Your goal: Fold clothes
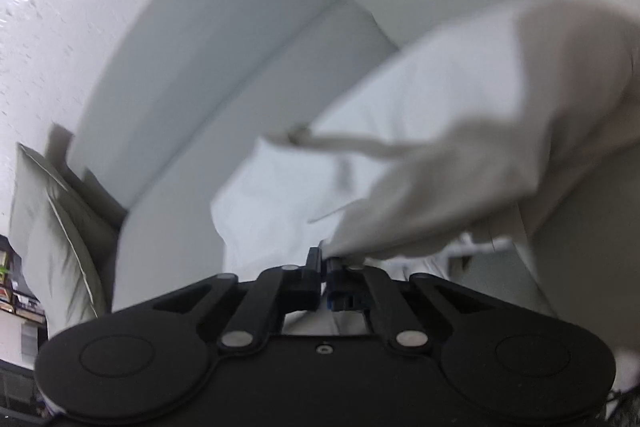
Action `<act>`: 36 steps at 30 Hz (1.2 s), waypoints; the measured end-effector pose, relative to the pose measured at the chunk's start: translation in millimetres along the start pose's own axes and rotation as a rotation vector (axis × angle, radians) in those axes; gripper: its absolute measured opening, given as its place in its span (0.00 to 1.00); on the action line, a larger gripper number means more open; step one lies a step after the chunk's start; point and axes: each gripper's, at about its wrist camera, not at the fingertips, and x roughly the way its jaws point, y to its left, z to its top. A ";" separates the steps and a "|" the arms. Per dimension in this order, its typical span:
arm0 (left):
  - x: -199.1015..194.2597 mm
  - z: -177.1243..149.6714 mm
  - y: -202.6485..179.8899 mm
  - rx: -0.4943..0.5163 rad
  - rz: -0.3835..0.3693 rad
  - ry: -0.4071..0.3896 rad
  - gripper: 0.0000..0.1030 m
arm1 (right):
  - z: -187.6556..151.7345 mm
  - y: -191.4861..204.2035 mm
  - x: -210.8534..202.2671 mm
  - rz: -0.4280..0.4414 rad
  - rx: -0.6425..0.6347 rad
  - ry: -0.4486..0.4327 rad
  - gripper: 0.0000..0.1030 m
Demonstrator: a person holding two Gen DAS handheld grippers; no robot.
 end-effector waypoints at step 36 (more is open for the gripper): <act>-87.3 -12.1 -4.7 0.025 -0.016 -0.074 0.77 | -8.0 104.6 -79.5 -0.023 -0.697 -0.290 0.02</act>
